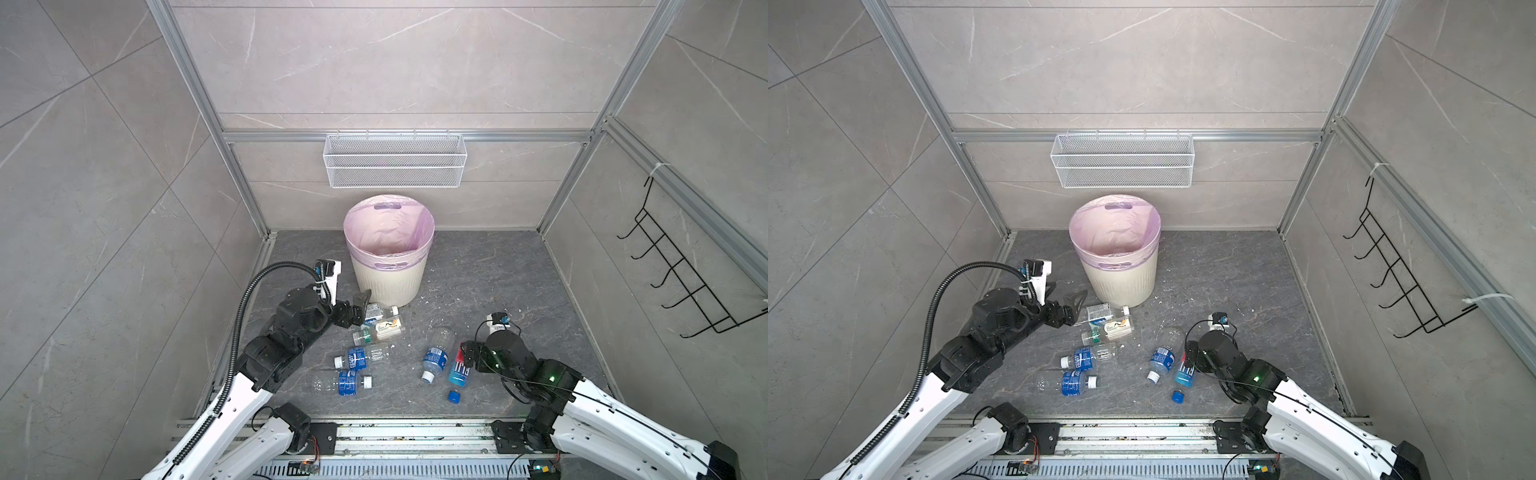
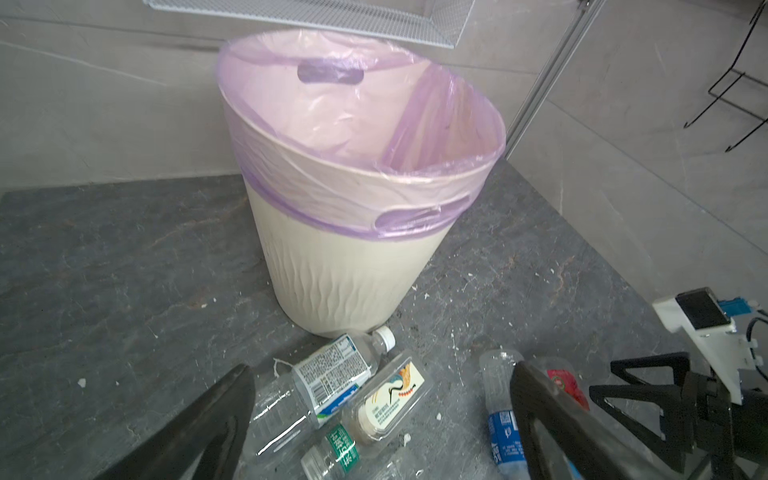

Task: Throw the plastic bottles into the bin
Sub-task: 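Draw the left gripper back to the cluster while the right gripper grasps the pink-flower bottle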

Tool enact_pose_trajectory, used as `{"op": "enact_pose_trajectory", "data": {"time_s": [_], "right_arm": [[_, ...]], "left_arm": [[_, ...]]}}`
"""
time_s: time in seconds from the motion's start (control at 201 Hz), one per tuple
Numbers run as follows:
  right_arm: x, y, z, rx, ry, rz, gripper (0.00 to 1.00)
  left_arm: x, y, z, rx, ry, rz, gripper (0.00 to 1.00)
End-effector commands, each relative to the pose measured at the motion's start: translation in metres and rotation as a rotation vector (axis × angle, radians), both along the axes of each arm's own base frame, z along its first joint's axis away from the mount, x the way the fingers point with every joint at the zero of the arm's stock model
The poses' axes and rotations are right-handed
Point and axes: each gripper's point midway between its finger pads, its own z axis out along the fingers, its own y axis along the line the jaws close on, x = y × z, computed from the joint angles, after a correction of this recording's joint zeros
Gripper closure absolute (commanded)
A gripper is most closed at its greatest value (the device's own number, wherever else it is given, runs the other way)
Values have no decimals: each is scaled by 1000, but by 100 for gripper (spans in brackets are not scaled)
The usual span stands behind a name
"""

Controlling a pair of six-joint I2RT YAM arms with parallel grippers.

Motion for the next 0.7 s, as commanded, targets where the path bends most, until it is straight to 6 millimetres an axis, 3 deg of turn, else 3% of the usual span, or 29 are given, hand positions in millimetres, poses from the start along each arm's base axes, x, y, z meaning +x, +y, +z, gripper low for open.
{"op": "enact_pose_trajectory", "data": {"time_s": [0.0, 0.284, 0.692], "right_arm": [[-8, 0, -8, -8, 43, -38, 4], [-19, 30, -29, -78, 88, 1, 5], [-21, 31, -50, -139, 134, -30, 7]], "left_arm": [[-5, -7, -3, -28, -31, 5, 3], [-22, -35, -61, 98, 3, -56, 3], [-30, -34, -120, 187, 67, -63, 2]]}}
